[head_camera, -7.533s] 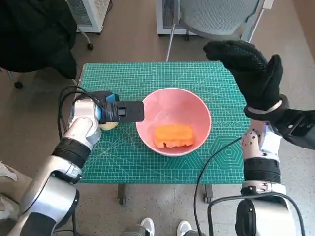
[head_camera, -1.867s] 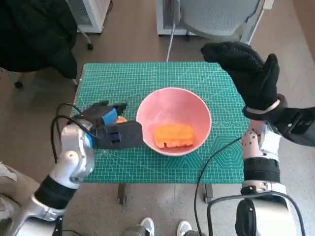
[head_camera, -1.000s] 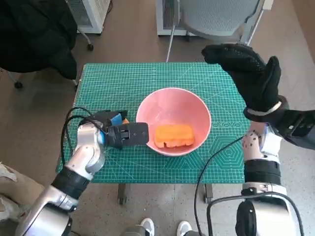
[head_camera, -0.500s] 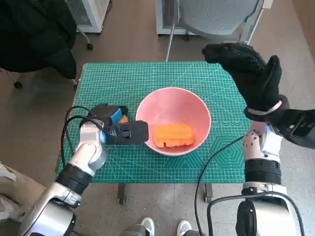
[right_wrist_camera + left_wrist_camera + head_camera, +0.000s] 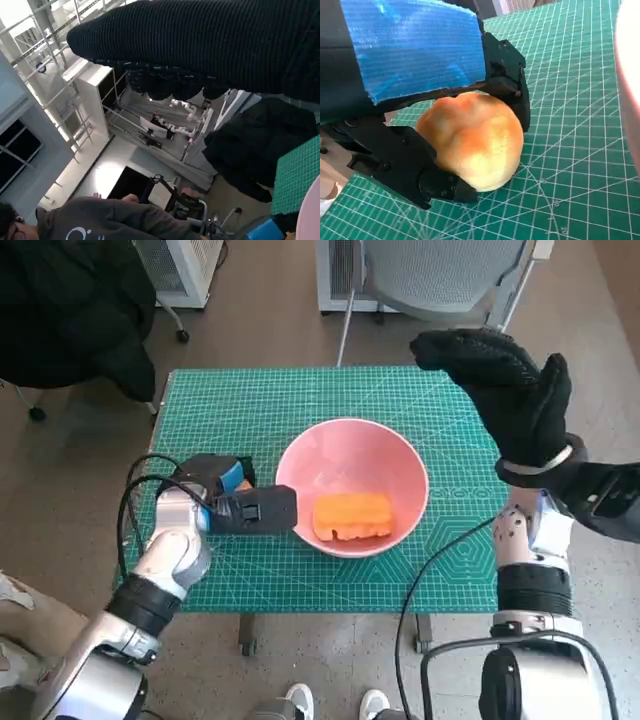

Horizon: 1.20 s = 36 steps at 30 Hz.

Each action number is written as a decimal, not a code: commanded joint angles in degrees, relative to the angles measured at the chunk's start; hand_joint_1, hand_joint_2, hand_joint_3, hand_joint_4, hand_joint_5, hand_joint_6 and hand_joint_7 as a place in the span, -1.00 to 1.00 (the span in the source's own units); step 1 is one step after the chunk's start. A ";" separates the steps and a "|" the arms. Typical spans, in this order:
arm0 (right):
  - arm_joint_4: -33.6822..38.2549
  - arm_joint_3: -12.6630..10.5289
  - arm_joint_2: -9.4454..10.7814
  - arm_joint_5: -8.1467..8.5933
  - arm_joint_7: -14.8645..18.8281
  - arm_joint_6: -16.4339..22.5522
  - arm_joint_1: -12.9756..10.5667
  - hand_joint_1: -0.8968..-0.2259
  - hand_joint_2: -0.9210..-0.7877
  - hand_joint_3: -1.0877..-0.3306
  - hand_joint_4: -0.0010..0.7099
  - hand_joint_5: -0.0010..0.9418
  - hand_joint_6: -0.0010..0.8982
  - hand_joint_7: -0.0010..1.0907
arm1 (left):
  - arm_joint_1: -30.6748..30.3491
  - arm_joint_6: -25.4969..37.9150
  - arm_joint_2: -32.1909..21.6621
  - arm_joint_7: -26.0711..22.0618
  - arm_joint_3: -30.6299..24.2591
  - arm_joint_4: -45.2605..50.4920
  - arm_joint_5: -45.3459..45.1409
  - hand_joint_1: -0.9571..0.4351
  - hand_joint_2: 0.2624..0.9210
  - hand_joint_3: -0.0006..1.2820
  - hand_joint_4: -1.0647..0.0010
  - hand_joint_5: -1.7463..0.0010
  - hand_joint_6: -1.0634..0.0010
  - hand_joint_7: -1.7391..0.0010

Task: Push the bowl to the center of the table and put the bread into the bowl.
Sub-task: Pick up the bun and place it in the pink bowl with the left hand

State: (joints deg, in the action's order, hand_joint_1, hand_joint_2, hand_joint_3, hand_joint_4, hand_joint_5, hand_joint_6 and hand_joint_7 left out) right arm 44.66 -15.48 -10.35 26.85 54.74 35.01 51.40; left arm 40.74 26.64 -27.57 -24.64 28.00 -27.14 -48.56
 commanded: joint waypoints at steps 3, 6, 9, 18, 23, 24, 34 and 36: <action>-0.02 0.26 -0.16 -0.05 0.33 -0.84 -1.26 -0.46 -1.00 -0.38 -0.28 -1.00 -0.27 -0.99 | -1.21 2.01 -3.07 -2.51 -2.35 8.68 -0.29 0.38 0.32 -0.13 -0.03 -0.77 -0.15 -0.28; 0.01 0.24 -0.19 -0.07 0.33 -0.79 -1.24 -0.46 -1.00 -0.38 -0.28 -1.00 -0.27 -0.99 | -1.59 2.97 -4.29 -4.10 -3.48 13.43 -0.49 0.38 0.30 -0.13 -0.05 -0.76 -0.18 -0.26; 0.15 0.23 -0.23 -0.15 0.26 -0.75 -1.10 -0.46 -1.00 -0.37 -0.27 -1.00 -0.27 -0.99 | -1.64 4.10 -5.36 -5.77 -4.49 18.25 -1.04 0.38 0.35 -0.20 -0.07 -0.73 -0.21 -0.22; 0.48 0.18 -0.27 -0.13 0.43 -0.47 -0.75 -0.46 -1.00 -0.37 -0.27 -1.00 -0.27 -0.99 | -1.16 6.40 -7.38 -10.35 -7.88 32.58 -2.46 0.38 0.51 -0.37 -0.15 -0.66 -0.24 -0.16; 1.02 0.11 -0.22 -0.07 0.60 -0.37 -0.37 -0.47 -1.00 -0.36 -0.26 -0.99 -0.27 -0.99 | -0.44 5.57 -7.56 -11.55 -9.53 38.31 -2.23 0.38 0.82 -0.67 -0.18 -0.60 -0.22 -0.16; 1.05 0.11 -0.21 -0.06 0.62 -0.35 -0.33 -0.47 -1.00 -0.36 -0.26 -0.99 -0.27 -0.99 | -0.48 5.09 -7.58 -11.56 -9.87 39.40 -2.07 0.38 0.88 -0.73 -0.17 -0.59 -0.21 -0.16; 1.57 0.08 -0.21 0.01 0.92 -0.08 0.18 -0.46 -1.00 -0.35 -0.25 -0.99 -0.26 -0.99 | 1.77 -4.65 -5.61 -6.48 -9.53 39.68 -1.40 0.38 0.99 -0.87 -0.22 -0.55 -0.27 -0.12; 1.52 0.08 -0.22 0.02 0.94 -0.06 0.20 -0.46 -1.00 -0.35 -0.25 -0.99 -0.26 -0.99 | 2.82 -6.36 -4.77 -5.31 -8.60 38.08 -2.06 0.38 0.99 -0.88 -0.22 -0.55 -0.30 -0.10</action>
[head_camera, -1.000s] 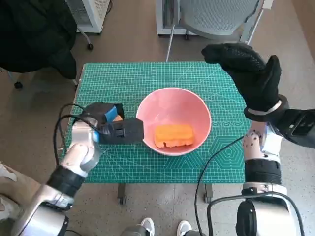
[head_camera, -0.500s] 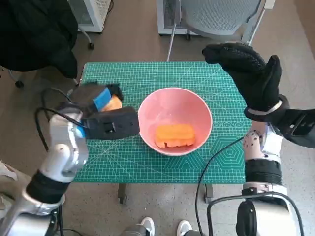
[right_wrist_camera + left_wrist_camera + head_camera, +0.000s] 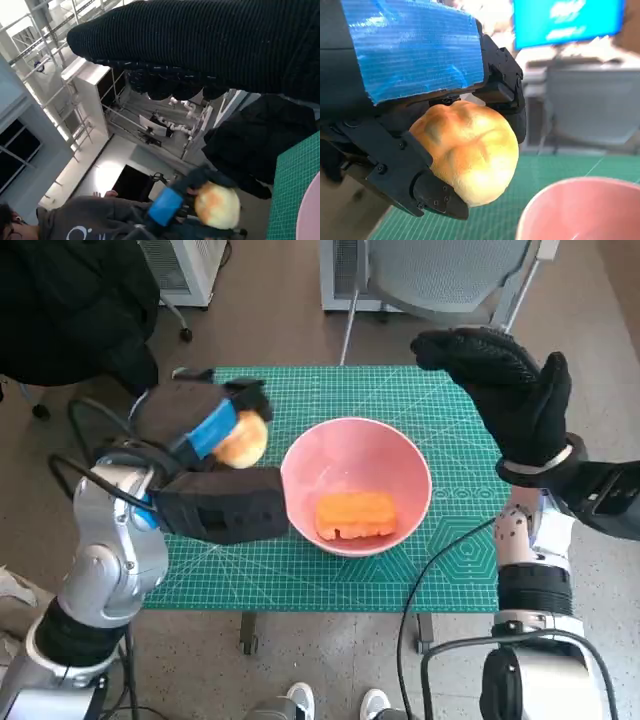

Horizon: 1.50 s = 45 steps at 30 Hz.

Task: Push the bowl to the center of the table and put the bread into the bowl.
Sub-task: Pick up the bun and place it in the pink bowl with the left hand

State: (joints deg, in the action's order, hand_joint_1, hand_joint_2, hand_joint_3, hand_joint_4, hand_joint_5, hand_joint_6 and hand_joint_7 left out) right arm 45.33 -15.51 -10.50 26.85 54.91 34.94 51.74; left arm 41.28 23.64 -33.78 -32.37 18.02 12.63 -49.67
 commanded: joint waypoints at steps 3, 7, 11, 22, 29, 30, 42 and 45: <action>0.93 0.04 -0.15 0.07 0.88 0.01 -0.10 -0.46 -1.00 -0.35 -0.24 -0.99 -0.26 -0.99 | 3.91 -5.15 3.01 3.20 2.65 -3.54 -1.46 0.38 0.99 -0.89 -0.24 -0.54 -0.30 -0.10; 0.99 -0.09 -0.29 0.17 1.06 -0.09 -0.13 -0.47 -1.00 -0.34 -0.24 -0.99 -0.26 -0.99 | 5.11 -6.73 4.85 3.79 3.46 -4.70 -1.59 0.38 0.98 -0.90 -0.33 -0.42 -0.21 -0.22; 1.01 -0.13 -0.29 0.17 1.10 -0.10 -0.12 -0.47 -1.00 -0.33 -0.24 -0.99 -0.26 -0.99 | 5.16 -7.36 5.39 3.77 3.11 -5.11 -1.99 0.38 0.98 -0.90 -0.37 -0.37 -0.18 -0.27; 0.77 -0.08 -0.14 0.08 1.02 -0.07 -0.22 -0.47 -1.00 -0.33 -0.24 -0.99 -0.26 -0.99 | 4.83 -8.10 5.77 3.45 2.35 -5.07 -2.50 0.38 0.98 -0.90 -0.37 -0.36 -0.17 -0.28; 0.29 0.16 0.09 -0.04 0.75 -0.04 -0.42 -0.47 -1.00 -0.33 -0.24 -0.99 -0.26 -0.99 | 4.48 -8.32 5.52 3.24 1.95 -4.62 -2.42 0.38 0.98 -0.90 -0.37 -0.36 -0.18 -0.28; 0.21 0.21 0.14 -0.07 0.69 -0.03 -0.45 -0.47 -1.00 -0.33 -0.24 -0.99 -0.26 -0.99 | 4.41 -8.38 5.45 3.21 1.86 -4.54 -2.39 0.38 0.98 -0.90 -0.37 -0.36 -0.18 -0.28; -0.53 0.69 0.67 -0.42 0.05 0.08 -0.75 -0.47 -1.00 -0.33 -0.24 -1.00 -0.26 -0.99 | 3.73 -9.10 4.96 2.94 0.92 -3.99 -2.14 0.38 0.99 -0.91 -0.38 -0.36 -0.18 -0.28; -0.65 0.77 0.75 -0.48 -0.06 0.10 -0.80 -0.47 -1.00 -0.33 -0.24 -1.00 -0.26 -0.99 | 3.62 -9.22 4.89 2.90 0.76 -3.90 -2.11 0.38 0.99 -0.91 -0.38 -0.36 -0.18 -0.28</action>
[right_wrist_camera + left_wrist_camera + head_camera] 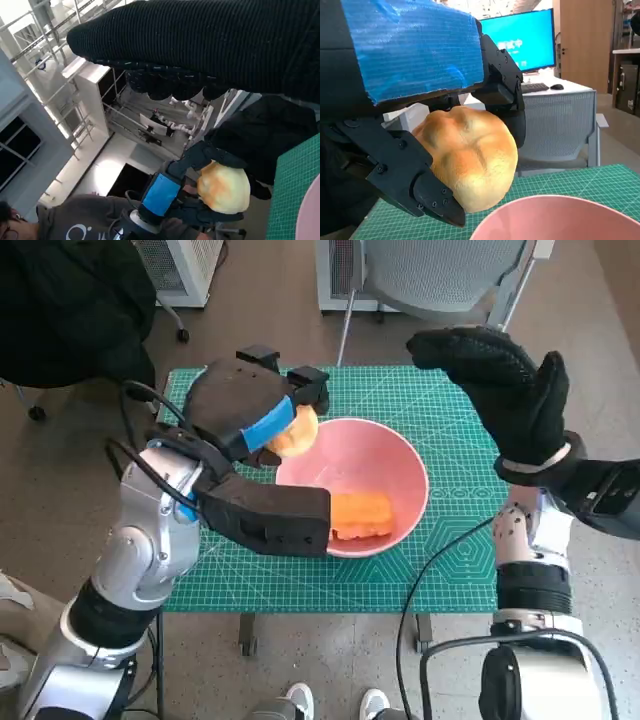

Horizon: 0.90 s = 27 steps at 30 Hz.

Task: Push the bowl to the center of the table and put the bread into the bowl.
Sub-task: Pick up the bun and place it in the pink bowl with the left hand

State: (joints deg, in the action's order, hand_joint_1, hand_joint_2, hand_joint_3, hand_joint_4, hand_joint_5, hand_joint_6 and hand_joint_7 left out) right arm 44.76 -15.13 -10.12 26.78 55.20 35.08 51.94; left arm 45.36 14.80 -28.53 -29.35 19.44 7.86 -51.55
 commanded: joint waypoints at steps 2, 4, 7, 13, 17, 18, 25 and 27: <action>-0.16 0.46 0.41 -0.44 -0.42 -0.03 -1.03 -0.47 -1.00 -0.33 -0.24 -1.00 -0.26 -0.99 | -0.54 -0.46 -0.38 -0.17 -0.77 0.91 -0.22 0.38 0.99 -0.91 -0.38 -0.36 -0.18 -0.28; -0.23 0.53 0.44 -0.45 -0.50 -0.02 -1.06 -0.47 -1.00 -0.33 -0.24 -1.00 -0.26 -0.99 | -0.59 -0.53 -0.42 -0.19 -0.86 0.95 -0.21 0.38 0.99 -0.91 -0.38 -0.36 -0.18 -0.28; -0.30 0.62 0.45 -0.44 -0.59 -0.01 -1.09 -0.47 -1.00 -0.33 -0.23 -1.00 -0.26 -0.99 | -0.65 -0.64 -0.42 -0.23 -0.96 0.98 -0.21 0.38 0.99 -0.91 -0.38 -0.36 -0.18 -0.28; -0.38 0.76 0.42 -0.39 -0.71 0.00 -1.14 -0.47 -1.00 -0.33 -0.23 -1.00 -0.26 -0.99 | -0.71 -0.73 -0.38 -0.28 -1.06 1.01 -0.26 0.38 0.99 -0.91 -0.38 -0.36 -0.18 -0.28; -0.40 0.81 0.41 -0.37 -0.75 0.01 -1.16 -0.47 -1.00 -0.33 -0.23 -1.00 -0.26 -0.99 | -0.72 -0.75 -0.36 -0.28 -1.09 1.01 -0.28 0.38 0.99 -0.91 -0.38 -0.36 -0.18 -0.28; -0.40 0.82 0.41 -0.37 -0.75 0.01 -1.16 -0.47 -1.00 -0.33 -0.23 -1.00 -0.26 -0.99 | -0.72 -0.76 -0.36 -0.29 -1.09 1.00 -0.28 0.38 0.99 -0.91 -0.38 -0.36 -0.18 -0.28; -0.32 0.78 0.35 -0.32 -0.69 0.01 -1.15 -0.47 -1.00 -0.33 -0.23 -1.00 -0.26 -0.99 | -0.68 -0.76 -0.25 -0.26 -1.04 0.92 -0.36 0.38 0.99 -0.91 -0.38 -0.36 -0.18 -0.28; -0.33 0.77 0.32 -0.30 -0.67 -0.01 -1.16 -0.47 -1.00 -0.33 -0.23 -1.00 -0.26 -0.99 | -0.66 -0.74 -0.22 -0.28 -1.02 0.93 -0.38 0.38 0.99 -0.91 -0.38 -0.36 -0.18 -0.28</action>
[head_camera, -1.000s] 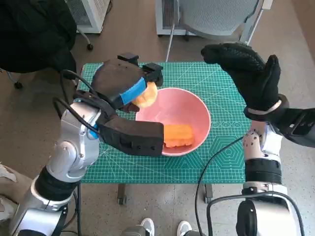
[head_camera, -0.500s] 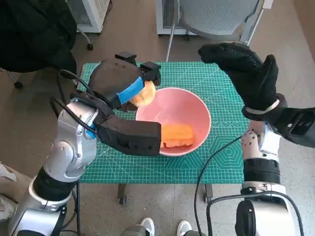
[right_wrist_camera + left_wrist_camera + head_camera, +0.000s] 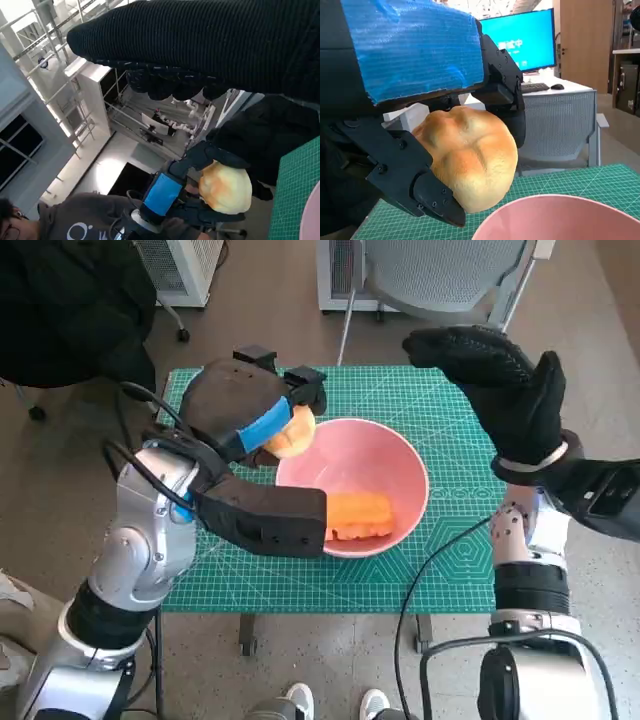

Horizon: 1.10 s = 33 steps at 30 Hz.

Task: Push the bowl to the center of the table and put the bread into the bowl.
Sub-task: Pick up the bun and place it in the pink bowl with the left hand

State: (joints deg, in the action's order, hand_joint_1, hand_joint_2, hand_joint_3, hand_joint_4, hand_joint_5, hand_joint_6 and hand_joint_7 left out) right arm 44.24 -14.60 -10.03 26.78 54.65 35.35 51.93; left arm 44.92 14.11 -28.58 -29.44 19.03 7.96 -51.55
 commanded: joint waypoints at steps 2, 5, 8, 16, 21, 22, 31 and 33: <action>0.17 0.22 0.21 -0.28 -0.09 -0.30 -1.17 -0.47 -1.00 -0.33 -0.23 -1.00 -0.26 -0.99 | -0.21 -0.03 -0.14 -0.20 -0.59 0.85 -0.41 0.38 0.99 -0.91 -0.38 -0.36 -0.18 -0.28; 0.12 0.21 0.17 -0.24 -0.06 -0.33 -1.20 -0.47 -1.00 -0.33 -0.23 -1.00 -0.26 -0.99 | -0.21 0.02 -0.09 -0.24 -0.55 0.91 -0.46 0.38 1.00 -0.91 -0.38 -0.36 -0.18 -0.28; 0.02 0.19 0.15 -0.20 -0.03 -0.36 -1.26 -0.47 -1.00 -0.33 -0.23 -1.00 -0.26 -0.99 | -0.23 0.08 -0.06 -0.28 -0.52 1.01 -0.51 0.38 1.00 -0.92 -0.38 -0.36 -0.18 -0.28; -0.32 0.16 0.05 -0.10 0.03 -0.52 -1.44 -0.47 -1.00 -0.33 -0.23 -1.00 -0.26 -0.99 | -0.25 0.27 0.06 -0.46 -0.44 1.28 -0.66 0.38 1.00 -0.92 -0.38 -0.36 -0.18 -0.28; -0.49 0.13 0.01 -0.04 0.08 -0.60 -1.54 -0.47 -1.00 -0.33 -0.23 -1.00 -0.26 -0.99 | -0.27 0.40 0.13 -0.53 -0.36 1.43 -0.75 0.38 1.00 -0.92 -0.38 -0.36 -0.18 -0.28; -0.53 0.12 0.00 -0.03 0.09 -0.62 -1.57 -0.47 -1.00 -0.33 -0.23 -1.00 -0.26 -0.99 | -0.27 0.43 0.14 -0.55 -0.35 1.47 -0.77 0.38 1.00 -0.92 -0.38 -0.36 -0.18 -0.28; -3.19 -0.73 -1.31 -0.13 -1.49 -0.36 -4.14 -0.44 -1.00 -0.38 -0.26 -1.00 -0.30 -1.00 | 7.48 2.09 16.93 -3.85 11.40 -23.72 0.78 0.43 0.99 -0.83 0.50 0.53 0.44 0.39; -3.37 -0.70 -1.29 -0.14 -1.57 -0.46 -4.20 -0.43 -1.00 -0.40 -0.26 -1.00 -0.31 -1.00 | 7.55 0.95 17.11 -3.34 10.32 -24.64 3.04 0.39 0.96 -0.83 0.74 0.81 0.58 0.66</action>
State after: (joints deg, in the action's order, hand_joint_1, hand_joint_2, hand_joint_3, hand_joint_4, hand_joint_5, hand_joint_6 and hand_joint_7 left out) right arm 42.34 -15.00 -10.69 26.80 54.13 35.43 51.04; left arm 49.26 15.81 -21.58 -30.81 23.16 -2.49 -51.63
